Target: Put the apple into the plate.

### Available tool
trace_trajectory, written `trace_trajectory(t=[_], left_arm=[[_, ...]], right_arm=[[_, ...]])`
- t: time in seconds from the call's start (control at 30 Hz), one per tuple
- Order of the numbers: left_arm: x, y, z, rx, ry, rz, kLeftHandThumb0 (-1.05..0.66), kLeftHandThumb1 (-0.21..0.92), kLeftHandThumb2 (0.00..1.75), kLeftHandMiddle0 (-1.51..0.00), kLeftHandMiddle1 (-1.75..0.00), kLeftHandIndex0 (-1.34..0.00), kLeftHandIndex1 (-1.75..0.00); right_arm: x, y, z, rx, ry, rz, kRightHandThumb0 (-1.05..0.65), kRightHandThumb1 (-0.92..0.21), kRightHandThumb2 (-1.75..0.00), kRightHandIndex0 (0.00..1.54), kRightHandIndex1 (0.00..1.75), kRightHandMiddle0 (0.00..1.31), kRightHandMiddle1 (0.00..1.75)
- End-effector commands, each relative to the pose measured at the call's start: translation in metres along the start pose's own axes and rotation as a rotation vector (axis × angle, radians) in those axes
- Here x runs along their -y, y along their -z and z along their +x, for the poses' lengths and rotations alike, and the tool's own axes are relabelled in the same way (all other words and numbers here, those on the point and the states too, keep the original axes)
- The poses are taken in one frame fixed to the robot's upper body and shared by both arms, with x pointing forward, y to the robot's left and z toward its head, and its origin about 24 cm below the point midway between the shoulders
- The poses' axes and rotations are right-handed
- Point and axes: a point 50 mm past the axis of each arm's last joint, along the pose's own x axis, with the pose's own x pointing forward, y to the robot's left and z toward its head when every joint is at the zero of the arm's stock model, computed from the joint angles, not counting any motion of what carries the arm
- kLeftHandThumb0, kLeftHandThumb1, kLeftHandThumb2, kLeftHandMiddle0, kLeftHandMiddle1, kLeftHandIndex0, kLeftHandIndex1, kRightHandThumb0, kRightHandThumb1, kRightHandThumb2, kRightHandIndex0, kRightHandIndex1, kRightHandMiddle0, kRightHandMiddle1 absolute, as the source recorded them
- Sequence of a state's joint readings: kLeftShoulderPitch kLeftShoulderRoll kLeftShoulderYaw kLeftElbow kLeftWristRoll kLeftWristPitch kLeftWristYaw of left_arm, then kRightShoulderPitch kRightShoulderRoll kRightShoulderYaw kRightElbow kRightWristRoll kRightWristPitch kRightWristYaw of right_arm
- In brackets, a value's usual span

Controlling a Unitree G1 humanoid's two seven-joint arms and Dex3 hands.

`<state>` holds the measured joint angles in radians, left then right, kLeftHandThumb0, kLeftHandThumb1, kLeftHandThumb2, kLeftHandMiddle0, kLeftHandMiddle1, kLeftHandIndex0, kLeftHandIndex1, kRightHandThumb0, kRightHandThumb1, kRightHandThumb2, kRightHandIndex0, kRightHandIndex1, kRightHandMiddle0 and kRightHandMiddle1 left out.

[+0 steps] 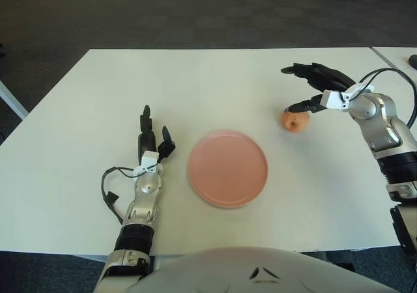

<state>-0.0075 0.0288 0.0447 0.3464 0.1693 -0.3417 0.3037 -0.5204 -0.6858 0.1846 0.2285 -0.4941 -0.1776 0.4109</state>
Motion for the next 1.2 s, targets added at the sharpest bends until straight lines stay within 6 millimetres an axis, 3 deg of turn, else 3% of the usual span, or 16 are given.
trace_trajectory(t=[0.0,0.83,1.17], left_arm=[[-0.002,0.002,0.001,-0.010,0.001,0.008,-0.75,0.92,0.94,-0.17,-0.01,0.00,-0.33],[-0.003,0.002,0.000,-0.025,0.002,0.014,-0.75,0.92,0.94,-0.17,-0.01,0.00,-0.34],[-0.003,0.002,-0.001,-0.014,-0.005,0.024,-0.76,0.92,0.95,-0.16,0.00,0.00,-0.34]], right_arm=[[0.003,0.001,0.003,-0.005,-0.001,-0.030,-1.05,-0.92,-0.21,0.00,0.00,0.00,0.00],[-0.006,0.017,0.015,-0.050,-0.016,-0.058,-1.05,-0.92,-0.30,0.00,0.00,0.00,0.00],[-0.031,0.035,0.020,-0.097,-0.085,-0.073,-1.05,-0.92,-0.20,0.00,0.00,0.00,0.00]])
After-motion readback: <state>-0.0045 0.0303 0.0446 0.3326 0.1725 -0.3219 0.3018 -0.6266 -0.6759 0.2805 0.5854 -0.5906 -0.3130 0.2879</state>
